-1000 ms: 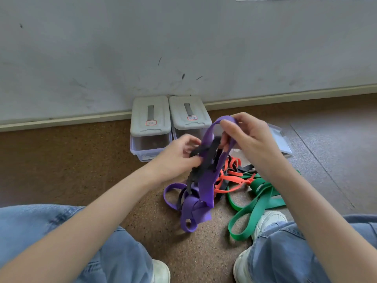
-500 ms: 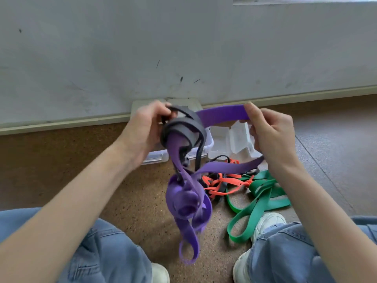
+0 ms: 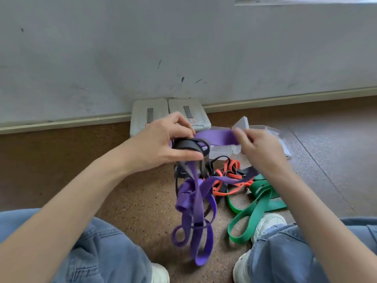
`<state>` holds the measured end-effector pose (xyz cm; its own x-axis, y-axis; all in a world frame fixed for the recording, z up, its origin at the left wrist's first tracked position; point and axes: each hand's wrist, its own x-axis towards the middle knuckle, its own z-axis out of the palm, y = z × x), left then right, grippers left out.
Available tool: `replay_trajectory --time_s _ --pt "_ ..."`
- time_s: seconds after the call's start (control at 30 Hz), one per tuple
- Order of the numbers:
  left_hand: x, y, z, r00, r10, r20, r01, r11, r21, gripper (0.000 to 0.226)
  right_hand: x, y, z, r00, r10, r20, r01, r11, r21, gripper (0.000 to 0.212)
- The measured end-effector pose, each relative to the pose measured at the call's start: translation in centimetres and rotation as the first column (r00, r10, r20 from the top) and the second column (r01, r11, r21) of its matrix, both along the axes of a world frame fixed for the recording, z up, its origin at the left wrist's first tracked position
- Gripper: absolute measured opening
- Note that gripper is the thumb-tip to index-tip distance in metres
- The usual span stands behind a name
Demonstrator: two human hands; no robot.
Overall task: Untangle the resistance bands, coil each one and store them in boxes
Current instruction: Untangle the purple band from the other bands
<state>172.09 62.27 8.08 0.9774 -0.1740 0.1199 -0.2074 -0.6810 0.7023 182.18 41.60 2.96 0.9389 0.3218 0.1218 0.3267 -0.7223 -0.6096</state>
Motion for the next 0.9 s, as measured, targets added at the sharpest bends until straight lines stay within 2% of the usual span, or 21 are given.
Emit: replay_trajectory --time_s 0.07,0.1,0.13,0.17,0.2,0.27,0.33,0.37,0.4,0.47,0.5,0.53,0.57,0.6,0.63,0.67,0.7,0.73,0.8,0.83,0.9 --pt "0.0 -1.0 1.1 0.999 -0.023 -0.034 0.016 0.983 -0.182 0.017 -0.3 0.3 -0.5 0.992 0.104 -0.072 -0.120 0.956 -0.269 0.027" --pt "0.1 -1.1 1.3 0.999 0.012 -0.031 -0.019 0.972 -0.234 0.017 -0.5 0.4 -0.5 0.987 0.157 -0.039 -0.161 0.943 -0.291 0.029" --pt "0.2 -1.2 1.3 0.998 0.069 -0.001 -0.067 0.970 -0.234 0.019 -0.7 0.5 -0.2 0.975 0.221 0.040 -0.207 0.955 -0.210 0.031" --pt "0.4 -1.3 1.4 0.990 0.132 0.049 -0.121 0.976 -0.183 0.020 -1.0 0.7 0.3 0.954 0.281 0.107 -0.277 0.960 -0.047 0.029" --pt "0.4 -1.2 1.4 0.982 0.173 0.078 -0.160 0.976 -0.151 0.021 -1.3 0.9 0.8 0.930 0.354 0.100 -0.365 0.920 0.140 0.029" --pt "0.3 -1.3 1.3 0.986 0.163 0.032 -0.149 0.953 -0.263 0.021 -2.0 1.3 1.5 0.812 0.573 -0.110 -0.488 0.770 0.410 0.031" --pt "0.0 -1.5 1.5 0.994 0.110 -0.018 -0.106 0.882 -0.458 0.019 -2.7 1.9 1.2 0.657 0.690 -0.303 -0.510 0.703 0.495 0.040" --pt "0.0 -1.4 1.5 0.994 0.113 -0.014 -0.102 0.836 -0.539 0.017 -3.0 2.2 0.6 0.632 0.692 -0.350 -0.528 0.714 0.459 0.044" --pt "0.2 -1.2 1.4 0.992 0.129 0.004 -0.101 0.793 -0.601 0.017 -3.3 2.5 0.0 0.652 0.669 -0.358 -0.553 0.742 0.380 0.041" --pt "0.4 -0.2 1.4 0.983 0.181 0.037 -0.117 0.764 -0.634 0.019 -3.5 2.8 -1.0 0.758 0.582 -0.293 -0.544 0.813 0.207 0.016" --pt "0.6 0.6 1.3 0.976 0.213 0.051 -0.144 0.800 -0.583 0.022 -3.1 2.6 -1.2 0.800 0.529 -0.283 -0.481 0.847 0.226 0.015" --pt "0.8 1.5 0.9 0.967 0.247 0.057 -0.192 0.861 -0.471 0.027 -2.7 2.1 -0.9 0.830 0.465 -0.309 -0.370 0.872 0.320 0.017" --pt "1.0 2.4 0.2 0.959 0.279 0.047 -0.257 0.928 -0.270 0.035 -2.0 1.5 -0.2 0.841 0.410 -0.353 -0.213 0.851 0.480 0.014" --pt "1.2 3.2 -0.7 0.951 0.308 -0.002 -0.308 0.951 0.018 0.044 -1.1 0.7 0.9 0.832 0.397 -0.388 -0.066 0.765 0.640 0.012" --pt "1.2 3.8 -2.0 0.938 0.334 -0.092 -0.292 0.905 0.309 0.049 -0.3 0.1 2.0 0.807 0.448 -0.384 -0.002 0.653 0.757 0.008" --pt "1.1 3.9 -3.2 0.923 0.334 -0.192 -0.200 0.841 0.503 0.050 0.0 -0.1 2.8 0.777 0.516 -0.360 0.002 0.571 0.821 0.006" --pt "1.0 3.6 -4.3 0.914 0.296 -0.277 -0.092 0.817 0.569 0.053 -0.2 0.1 3.2 0.736 0.588 -0.336 -0.030 0.524 0.851 0.010" --pt "0.9 2.9 -5.1 0.913 0.220 -0.345 -0.012 0.856 0.516 0.060 -0.8 0.6 3.3 0.681 0.658 -0.321 -0.070 0.495 0.866 0.013" --pt "0.4 0.6 -6.3 0.912 -0.020 -0.409 0.094 0.982 0.162 0.070 -2.3 2.2 2.9 0.584 0.757 -0.292 -0.106 0.427 0.898 0.015" --pt "0.2 -0.5 -7.1 0.904 -0.127 -0.408 0.129 0.991 -0.023 0.061 -2.9 2.7 2.6 0.567 0.779 -0.268 -0.100 0.388 0.916 0.014" --pt "-0.3 -2.4 -8.7 0.897 -0.177 -0.405 0.123 0.980 -0.155 0.024 -2.9 2.8 2.3 0.614 0.755 -0.231 -0.026 0.312 0.950 0.008"
